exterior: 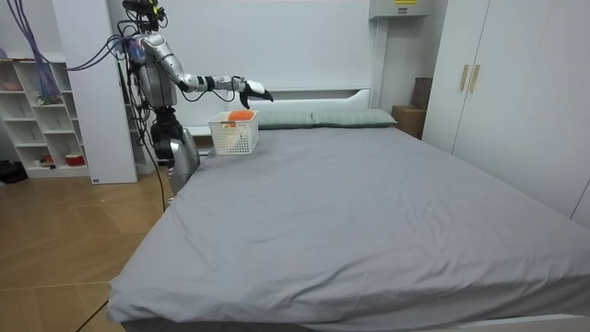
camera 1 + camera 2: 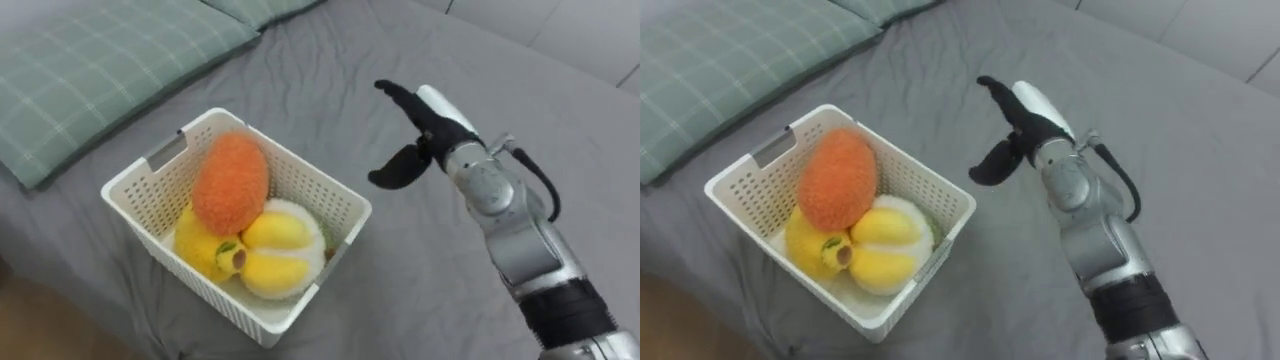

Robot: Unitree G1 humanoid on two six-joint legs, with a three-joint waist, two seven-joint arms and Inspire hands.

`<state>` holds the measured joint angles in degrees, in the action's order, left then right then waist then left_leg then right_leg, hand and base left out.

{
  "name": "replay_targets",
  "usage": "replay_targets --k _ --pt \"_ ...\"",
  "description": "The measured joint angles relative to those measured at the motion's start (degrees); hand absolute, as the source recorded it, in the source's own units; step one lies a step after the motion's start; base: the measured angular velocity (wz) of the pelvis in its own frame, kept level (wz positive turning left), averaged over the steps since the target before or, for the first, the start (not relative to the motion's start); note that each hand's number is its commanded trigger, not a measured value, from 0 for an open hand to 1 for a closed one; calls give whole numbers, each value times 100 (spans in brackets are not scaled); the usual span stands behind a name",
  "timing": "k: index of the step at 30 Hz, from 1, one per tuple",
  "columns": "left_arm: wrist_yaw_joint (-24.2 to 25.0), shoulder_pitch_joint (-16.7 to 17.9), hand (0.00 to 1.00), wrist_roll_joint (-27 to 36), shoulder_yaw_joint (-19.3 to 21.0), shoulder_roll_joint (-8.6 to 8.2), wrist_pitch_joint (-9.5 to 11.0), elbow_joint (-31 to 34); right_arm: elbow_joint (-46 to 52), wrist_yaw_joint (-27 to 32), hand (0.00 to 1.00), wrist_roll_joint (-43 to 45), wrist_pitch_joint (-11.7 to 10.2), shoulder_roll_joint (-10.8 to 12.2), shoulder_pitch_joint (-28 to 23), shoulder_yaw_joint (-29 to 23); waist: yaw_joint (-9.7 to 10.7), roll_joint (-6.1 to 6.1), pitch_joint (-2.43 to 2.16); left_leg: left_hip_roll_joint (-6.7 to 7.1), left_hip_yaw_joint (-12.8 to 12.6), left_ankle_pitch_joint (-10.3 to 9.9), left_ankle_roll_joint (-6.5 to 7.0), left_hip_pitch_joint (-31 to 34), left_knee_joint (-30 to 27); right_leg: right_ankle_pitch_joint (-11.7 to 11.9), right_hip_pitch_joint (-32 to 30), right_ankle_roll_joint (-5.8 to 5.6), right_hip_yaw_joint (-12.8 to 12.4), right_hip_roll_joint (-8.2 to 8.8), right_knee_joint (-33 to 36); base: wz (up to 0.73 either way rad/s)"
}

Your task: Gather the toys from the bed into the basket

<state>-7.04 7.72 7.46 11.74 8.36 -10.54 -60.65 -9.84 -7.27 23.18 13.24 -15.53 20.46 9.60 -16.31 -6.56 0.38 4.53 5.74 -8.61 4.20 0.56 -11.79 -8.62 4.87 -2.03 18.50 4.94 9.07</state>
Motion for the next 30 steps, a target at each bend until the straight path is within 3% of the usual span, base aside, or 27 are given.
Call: replay_targets --k 2,7,13,17,19,24,28,30 --pt "-1 106 0 38 -1 -2 107 1 8 170 0 -97 -99 -57 -212 -262 203 77 -37 -38 -170 -5 9 -136 111 -1 0 -1 -167 -7 62 -41" --pt "33 177 0 32 106 -20 239 3 63 488 0 -147 -123 -51 -504 -893 647 160 -49 -83 -416 -15 20 -257 218 1 -20 0 -423 -41 75 -29" --pt "21 191 0 154 111 -95 363 -78 233 859 0 -615 -350 -54 -1278 -1538 1171 243 -69 -132 -642 -66 30 -344 274 4 -40 0 -618 -80 73 -19" --pt "24 196 0 160 112 -102 406 -28 124 930 0 -1069 -363 -54 -1584 -1833 1363 237 -70 -183 -853 -78 16 -437 340 11 -74 12 -783 -123 76 -27" --pt "31 223 0 160 122 -109 399 -7 -218 1080 0 -1237 -511 -38 -1676 -2052 1533 240 -55 -204 -969 -87 9 -506 370 18 -82 22 -924 -152 75 -28" --pt "9 458 0 194 149 -83 402 -3 -548 1432 0 -1924 -547 8 -2405 -2209 1617 279 -33 -280 -1182 -153 -23 -557 406 36 -111 48 -1133 -230 77 -24" --pt "-11 566 0 199 147 -91 404 -12 -1426 1678 0 -2309 -602 101 -2692 -2292 1832 324 -25 -300 -1236 -165 -38 -586 405 41 -103 58 -1211 -256 74 -6" --pt "-13 587 0 188 155 -91 424 -59 -2042 1772 0 -2318 -806 148 -2787 -2372 1876 349 -29 -301 -1238 -171 -38 -608 406 41 -83 58 -1208 -258 72 -2"
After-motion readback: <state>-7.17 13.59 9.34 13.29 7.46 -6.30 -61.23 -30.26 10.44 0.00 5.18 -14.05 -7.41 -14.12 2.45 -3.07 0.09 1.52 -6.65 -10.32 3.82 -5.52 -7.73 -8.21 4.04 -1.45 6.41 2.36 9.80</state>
